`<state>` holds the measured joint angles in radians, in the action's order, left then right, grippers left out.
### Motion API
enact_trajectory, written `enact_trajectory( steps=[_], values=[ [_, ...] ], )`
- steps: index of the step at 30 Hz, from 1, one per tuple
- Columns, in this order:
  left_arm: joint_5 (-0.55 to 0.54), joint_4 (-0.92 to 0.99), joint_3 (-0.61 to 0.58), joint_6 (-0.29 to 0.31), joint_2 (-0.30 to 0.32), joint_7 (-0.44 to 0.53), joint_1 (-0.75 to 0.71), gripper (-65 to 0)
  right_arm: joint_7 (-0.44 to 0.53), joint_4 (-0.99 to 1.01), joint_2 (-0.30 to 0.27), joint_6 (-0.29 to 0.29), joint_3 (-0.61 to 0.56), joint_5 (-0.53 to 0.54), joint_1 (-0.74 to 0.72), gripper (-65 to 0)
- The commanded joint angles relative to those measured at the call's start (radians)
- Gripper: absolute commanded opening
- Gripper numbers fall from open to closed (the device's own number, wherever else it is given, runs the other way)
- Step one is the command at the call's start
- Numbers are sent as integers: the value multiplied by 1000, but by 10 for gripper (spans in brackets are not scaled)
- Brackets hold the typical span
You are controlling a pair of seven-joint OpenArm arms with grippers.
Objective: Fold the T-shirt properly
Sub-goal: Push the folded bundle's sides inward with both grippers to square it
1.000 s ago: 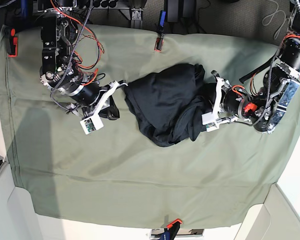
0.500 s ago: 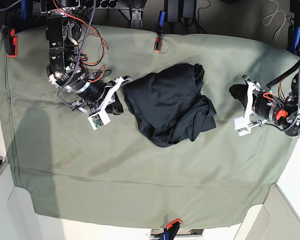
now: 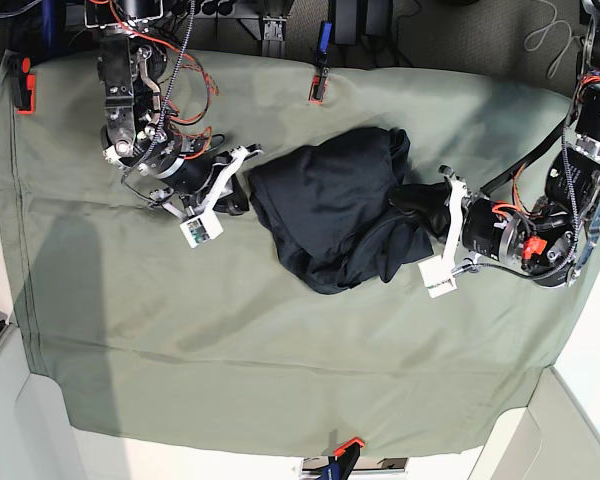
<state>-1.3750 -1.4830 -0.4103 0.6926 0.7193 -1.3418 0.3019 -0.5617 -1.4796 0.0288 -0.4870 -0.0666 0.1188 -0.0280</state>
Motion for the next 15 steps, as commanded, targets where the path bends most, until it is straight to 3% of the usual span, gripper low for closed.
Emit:
enact_trajectory(
  steps=[1,5,10,15],
  values=[
    [-19,-12,13,6,9,6,22,-650,20,-16,20,-19,-22,24,-9,-650],
    [32,-12,13,6,-19,46,28,-650,11,-18,41,-18,-114,24,-8,-650],
    [238,-10,12,6,-20,190,28,-650,4,-18,44,-16,-212,23,-8,-650],
    [410,11,12,6,-18,313,28,-650,-45,-48,43,-14,-225,23,-7,-650]
  ],
)
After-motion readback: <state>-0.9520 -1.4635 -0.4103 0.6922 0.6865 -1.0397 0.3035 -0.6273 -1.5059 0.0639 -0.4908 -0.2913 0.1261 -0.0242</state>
